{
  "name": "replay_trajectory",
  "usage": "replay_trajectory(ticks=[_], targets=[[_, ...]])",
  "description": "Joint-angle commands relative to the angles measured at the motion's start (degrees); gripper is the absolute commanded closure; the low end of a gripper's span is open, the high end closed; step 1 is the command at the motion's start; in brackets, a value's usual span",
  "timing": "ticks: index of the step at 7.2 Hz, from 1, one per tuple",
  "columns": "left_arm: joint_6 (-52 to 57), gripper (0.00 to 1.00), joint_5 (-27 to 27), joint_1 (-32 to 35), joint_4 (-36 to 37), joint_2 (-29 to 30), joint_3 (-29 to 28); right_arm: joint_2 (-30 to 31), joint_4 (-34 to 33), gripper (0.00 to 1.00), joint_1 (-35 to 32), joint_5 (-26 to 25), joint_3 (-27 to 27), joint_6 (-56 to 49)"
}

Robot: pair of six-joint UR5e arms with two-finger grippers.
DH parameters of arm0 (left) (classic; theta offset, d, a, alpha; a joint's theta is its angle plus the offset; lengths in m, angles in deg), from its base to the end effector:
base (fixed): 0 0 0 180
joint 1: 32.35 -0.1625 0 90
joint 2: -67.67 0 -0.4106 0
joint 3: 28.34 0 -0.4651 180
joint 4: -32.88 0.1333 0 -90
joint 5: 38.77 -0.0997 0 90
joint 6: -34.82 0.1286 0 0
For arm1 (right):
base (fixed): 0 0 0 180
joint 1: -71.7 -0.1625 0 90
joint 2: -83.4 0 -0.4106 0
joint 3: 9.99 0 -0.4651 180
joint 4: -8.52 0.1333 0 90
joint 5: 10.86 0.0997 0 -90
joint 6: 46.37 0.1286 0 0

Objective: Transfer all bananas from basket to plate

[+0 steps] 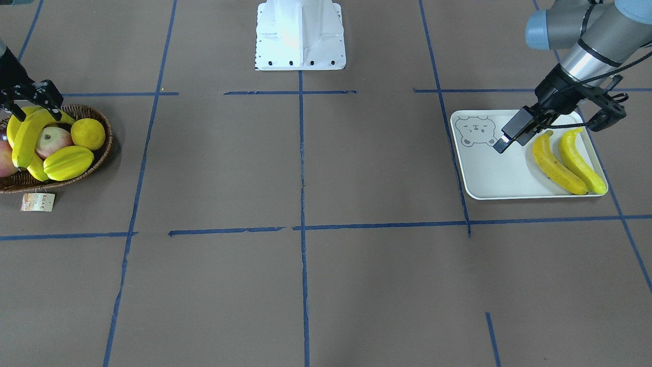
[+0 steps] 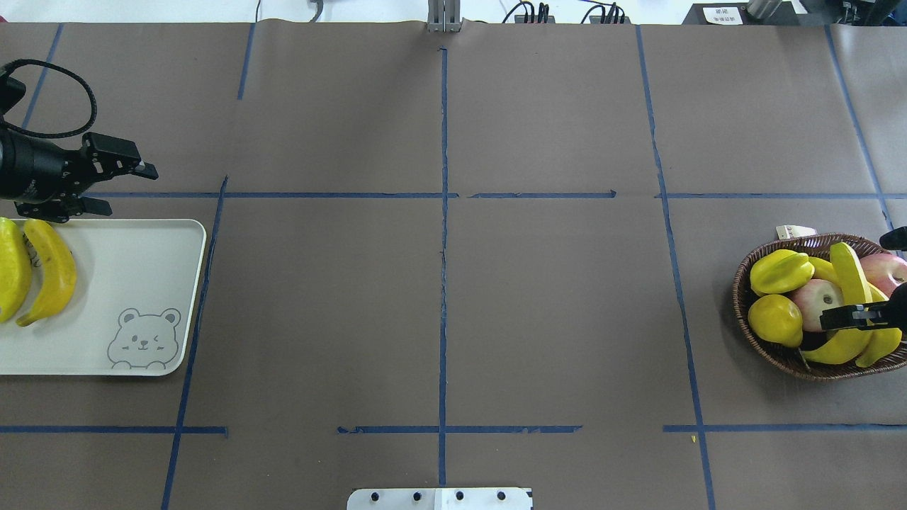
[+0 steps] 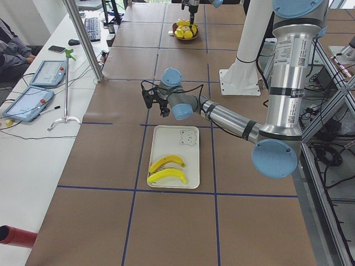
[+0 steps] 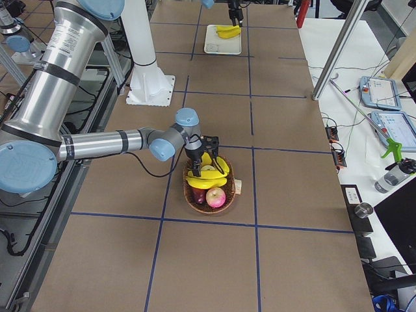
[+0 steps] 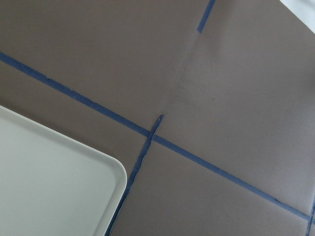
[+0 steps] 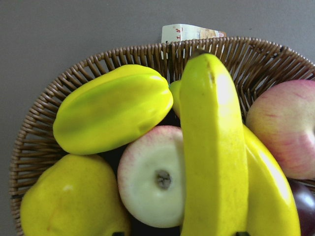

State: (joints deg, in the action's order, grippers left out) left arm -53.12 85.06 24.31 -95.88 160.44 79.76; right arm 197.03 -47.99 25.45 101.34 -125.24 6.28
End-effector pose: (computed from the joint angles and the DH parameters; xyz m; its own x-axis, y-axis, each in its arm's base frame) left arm 0.2766 -0.5327 0.3749 0.2931 -0.3913 -0.8723 0.4197 0.8725 -0.2503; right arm -0.2502 -0.3839 0.5656 0.7643 -0.0139 0.6447 -0.0690 0.9923 0.1032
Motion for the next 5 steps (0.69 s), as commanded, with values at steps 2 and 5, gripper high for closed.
replay_trajectory(ticks=[2,5], targets=[[-0.04,0.0,-0.08,-0.06,0.0,-0.05,0.09,0.1,0.0,0.2,0.46,-0.41,0.47,0.09],[-0.04,0.0,-0.34,-0.15,0.0,-0.14,0.0,0.18,-0.27,0.32,2.81,-1.28,1.26,0.09]])
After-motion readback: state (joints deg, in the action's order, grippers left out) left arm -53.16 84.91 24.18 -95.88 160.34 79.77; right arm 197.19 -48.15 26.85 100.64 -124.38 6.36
